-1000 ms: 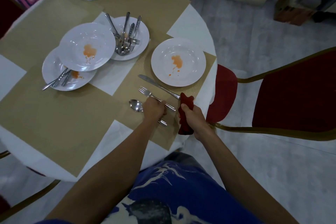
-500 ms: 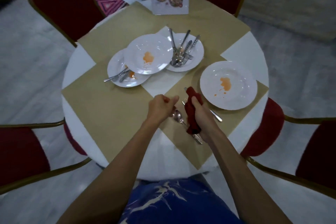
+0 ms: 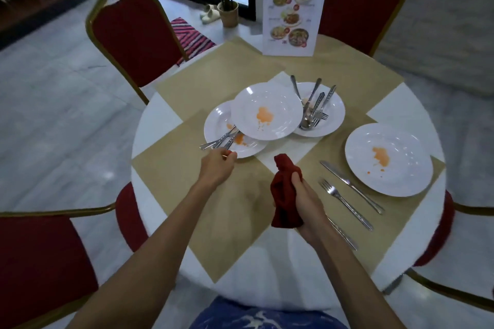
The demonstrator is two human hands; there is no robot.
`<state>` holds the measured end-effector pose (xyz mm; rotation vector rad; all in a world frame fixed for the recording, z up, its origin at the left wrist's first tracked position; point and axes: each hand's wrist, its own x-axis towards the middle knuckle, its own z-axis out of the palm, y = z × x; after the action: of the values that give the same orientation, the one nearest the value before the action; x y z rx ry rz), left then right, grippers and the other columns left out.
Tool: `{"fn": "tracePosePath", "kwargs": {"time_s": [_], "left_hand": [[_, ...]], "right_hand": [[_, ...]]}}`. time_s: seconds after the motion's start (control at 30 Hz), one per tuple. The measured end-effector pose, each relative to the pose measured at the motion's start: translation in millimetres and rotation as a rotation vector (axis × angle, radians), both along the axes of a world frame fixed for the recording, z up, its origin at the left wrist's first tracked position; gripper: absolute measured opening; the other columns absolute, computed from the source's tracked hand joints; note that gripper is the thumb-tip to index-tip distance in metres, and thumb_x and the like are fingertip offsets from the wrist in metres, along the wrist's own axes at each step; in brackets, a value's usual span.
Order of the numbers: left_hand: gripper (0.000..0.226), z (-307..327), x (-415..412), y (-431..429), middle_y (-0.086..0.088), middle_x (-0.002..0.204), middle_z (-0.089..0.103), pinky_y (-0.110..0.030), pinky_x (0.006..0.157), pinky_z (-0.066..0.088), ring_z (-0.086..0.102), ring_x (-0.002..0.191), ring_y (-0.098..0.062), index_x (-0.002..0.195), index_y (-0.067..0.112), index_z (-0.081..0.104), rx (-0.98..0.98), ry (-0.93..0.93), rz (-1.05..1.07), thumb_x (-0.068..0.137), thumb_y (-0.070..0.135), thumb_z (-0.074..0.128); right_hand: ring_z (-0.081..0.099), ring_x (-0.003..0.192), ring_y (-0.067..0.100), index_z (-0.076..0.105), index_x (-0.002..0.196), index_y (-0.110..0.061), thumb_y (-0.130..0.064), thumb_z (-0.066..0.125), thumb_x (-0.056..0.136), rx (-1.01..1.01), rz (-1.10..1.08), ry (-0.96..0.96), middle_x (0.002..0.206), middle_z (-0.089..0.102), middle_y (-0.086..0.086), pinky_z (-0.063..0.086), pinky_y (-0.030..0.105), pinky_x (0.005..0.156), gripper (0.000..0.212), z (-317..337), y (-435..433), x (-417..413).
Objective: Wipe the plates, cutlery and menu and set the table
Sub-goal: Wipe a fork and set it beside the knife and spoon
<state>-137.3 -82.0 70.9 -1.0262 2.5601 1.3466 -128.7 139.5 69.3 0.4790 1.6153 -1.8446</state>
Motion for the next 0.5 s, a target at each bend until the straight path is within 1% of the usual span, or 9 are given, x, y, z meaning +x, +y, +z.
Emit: {"fn": "tracePosePath", "kwargs": {"time_s": [0.1, 0.17, 0.23, 0.27, 0.33, 0.4, 0.43, 0.5], "left_hand": [[0.022, -2.6, -17.6, -27.8, -0.005, 0.091, 0.072, -0.032, 0.075, 0.056, 0.065, 0.082, -0.026, 0.095, 0.013, 0.075, -0.026, -0.021, -0.048, 0.093, 0.027, 0.058], [0.022, -5.1, -27.4, -40.6, -0.005, 0.088, 0.07, -0.032, 0.072, 0.054, 0.064, 0.082, -0.027, 0.093, 0.011, 0.074, -0.036, -0.029, -0.084, 0.094, 0.026, 0.058], [0.024, -6.3, -34.4, -48.0, -0.007, 0.084, 0.069, -0.032, 0.071, 0.051, 0.062, 0.082, -0.027, 0.092, 0.008, 0.073, -0.031, -0.044, -0.116, 0.095, 0.026, 0.058], [0.026, -8.2, -37.4, -50.8, -0.008, 0.084, 0.069, -0.032, 0.072, 0.05, 0.061, 0.081, -0.027, 0.091, 0.006, 0.073, -0.026, -0.053, -0.131, 0.095, 0.026, 0.057], [0.028, -14.1, -43.6, -54.3, -0.012, 0.085, 0.072, -0.036, 0.076, 0.055, 0.063, 0.08, -0.029, 0.088, 0.005, 0.072, -0.001, -0.06, -0.148, 0.093, 0.028, 0.057], [0.033, -22.4, -49.4, -55.5, -0.009, 0.084, 0.074, -0.044, 0.084, 0.058, 0.069, 0.082, -0.03, 0.084, 0.008, 0.073, 0.051, -0.068, -0.135, 0.086, 0.037, 0.057], [0.036, -25.9, -52.8, -54.6, -0.007, 0.084, 0.075, -0.045, 0.085, 0.058, 0.07, 0.082, -0.028, 0.084, 0.01, 0.073, 0.087, -0.072, -0.122, 0.083, 0.042, 0.057], [0.034, -30.0, -60.9, -49.0, -0.006, 0.087, 0.076, -0.04, 0.08, 0.061, 0.071, 0.074, -0.021, 0.091, 0.008, 0.074, 0.17, -0.075, -0.09, 0.089, 0.038, 0.057]], "right_hand": [[0.066, 0.083, 0.015, 0.066, 0.128, -0.034, -0.05, 0.041, 0.107, -0.034, -0.027, 0.018, 0.105, 0.073, -0.001, 0.052, 0.033, 0.074, 0.037, 0.1, -14.3, 6.5], [0.065, 0.081, 0.016, 0.067, 0.126, -0.034, -0.049, 0.042, 0.107, -0.032, -0.065, 0.009, 0.106, 0.074, 0.002, 0.052, 0.032, 0.071, 0.035, -0.1, -22.1, 8.7], [0.066, 0.082, 0.017, 0.067, 0.127, -0.031, -0.049, 0.042, 0.107, -0.027, -0.099, 0.012, 0.106, 0.074, 0.004, 0.053, 0.033, 0.071, 0.037, -1.9, -27.9, 11.1], [0.066, 0.082, 0.018, 0.067, 0.129, -0.03, -0.05, 0.042, 0.106, -0.031, -0.113, 0.017, 0.105, 0.074, 0.004, 0.053, 0.034, 0.071, 0.039, -2.7, -30.6, 12.4], [0.066, 0.084, 0.019, 0.066, 0.13, -0.031, -0.051, 0.042, 0.106, -0.026, -0.136, 0.025, 0.109, 0.074, 0.003, 0.054, 0.036, 0.075, 0.04, -2.8, -35.9, 14.5], [0.066, 0.085, 0.019, 0.067, 0.129, -0.033, -0.052, 0.041, 0.106, -0.014, -0.158, 0.017, 0.112, 0.074, 0.004, 0.054, 0.036, 0.077, 0.039, -3.1, -39.8, 16.7], [0.066, 0.085, 0.018, 0.067, 0.128, -0.033, -0.052, 0.041, 0.106, -0.008, -0.168, 0.016, 0.112, 0.074, 0.004, 0.054, 0.036, 0.076, 0.04, -2.1, -42.0, 17.6], [0.066, 0.085, 0.016, 0.067, 0.128, -0.033, -0.052, 0.04, 0.106, -0.008, -0.183, 0.013, 0.114, 0.074, 0.004, 0.053, 0.033, 0.074, 0.04, -2.6, -45.0, 18.6]]}}
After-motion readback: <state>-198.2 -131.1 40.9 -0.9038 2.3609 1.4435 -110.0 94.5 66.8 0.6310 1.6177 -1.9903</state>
